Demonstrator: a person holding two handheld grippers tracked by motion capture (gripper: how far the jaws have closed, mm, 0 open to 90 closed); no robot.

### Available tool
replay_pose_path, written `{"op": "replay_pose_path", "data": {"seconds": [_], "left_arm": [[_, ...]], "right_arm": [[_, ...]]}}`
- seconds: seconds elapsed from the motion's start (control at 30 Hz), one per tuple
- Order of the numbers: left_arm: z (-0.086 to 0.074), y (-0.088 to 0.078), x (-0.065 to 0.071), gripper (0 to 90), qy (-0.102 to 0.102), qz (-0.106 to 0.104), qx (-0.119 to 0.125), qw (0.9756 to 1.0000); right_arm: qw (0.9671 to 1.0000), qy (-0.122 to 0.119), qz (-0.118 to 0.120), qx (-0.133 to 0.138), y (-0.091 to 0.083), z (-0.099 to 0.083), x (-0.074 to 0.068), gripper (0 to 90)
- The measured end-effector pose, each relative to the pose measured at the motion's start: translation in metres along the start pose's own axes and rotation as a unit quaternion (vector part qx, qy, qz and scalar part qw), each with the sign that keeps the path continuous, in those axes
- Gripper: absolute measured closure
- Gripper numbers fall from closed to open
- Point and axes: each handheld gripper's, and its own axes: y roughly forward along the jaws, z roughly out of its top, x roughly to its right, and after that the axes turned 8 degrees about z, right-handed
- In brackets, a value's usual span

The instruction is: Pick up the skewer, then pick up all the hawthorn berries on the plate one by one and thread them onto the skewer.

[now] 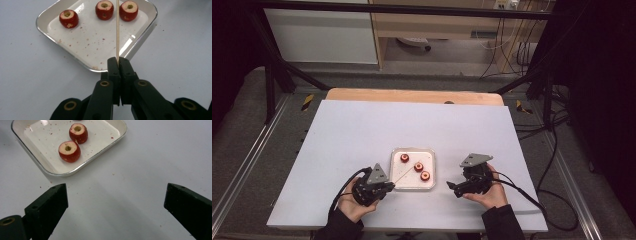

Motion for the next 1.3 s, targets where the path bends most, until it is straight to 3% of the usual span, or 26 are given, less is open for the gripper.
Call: {"op": "replay_pose_path", "data": {"seconds": [0.1,0.17,0.2,0.3,0.57,0.83,1.03,1.2,1.3], "left_arm": [[-0.012,-0.004,-0.003,88.5,-0.023,0.01,0.0,0.9997],[-0.015,-0.004,-0.003,88.5,-0.031,0.005,0.003,0.9995],[-0.016,-0.002,-0.007,88.4,-0.018,0.002,0.024,0.9995],[-0.023,-0.006,-0.01,88.4,-0.031,0.001,0.037,0.9988],[-0.03,-0.01,-0.011,88.3,-0.038,0.009,0.041,0.9984],[-0.032,-0.009,-0.01,88.3,-0.032,0.01,0.044,0.9984],[-0.033,-0.01,-0.012,88.3,-0.037,0.011,0.046,0.9982],[-0.033,-0.009,-0.012,88.3,-0.039,0.009,0.044,0.9982],[-0.033,-0.009,-0.013,88.3,-0.04,0.011,0.044,0.9982]], "right_arm": [[0.9997,0.018,0.013,0.011,-0.002,0.002,0.0,4.8],[0.9994,0.029,0.016,0.015,-0.004,0.004,0.0,4.0],[0.9994,0.029,0.016,0.013,-0.004,0.005,-0.001,3.7],[0.9991,0.035,0.017,0.015,-0.004,0.01,-0.003,3.2],[0.9984,0.045,0.033,0.013,0.005,0.026,-0.01,2.6],[0.9968,0.061,0.051,0.009,0.016,0.046,-0.018,2.7],[0.9959,0.068,0.06,-0.005,0.025,0.059,-0.021,5.9],[0.995,0.069,0.062,-0.037,0.037,0.07,-0.025,10.2],[0.9943,0.062,0.067,-0.054,0.044,0.075,-0.027,17.4]]}}
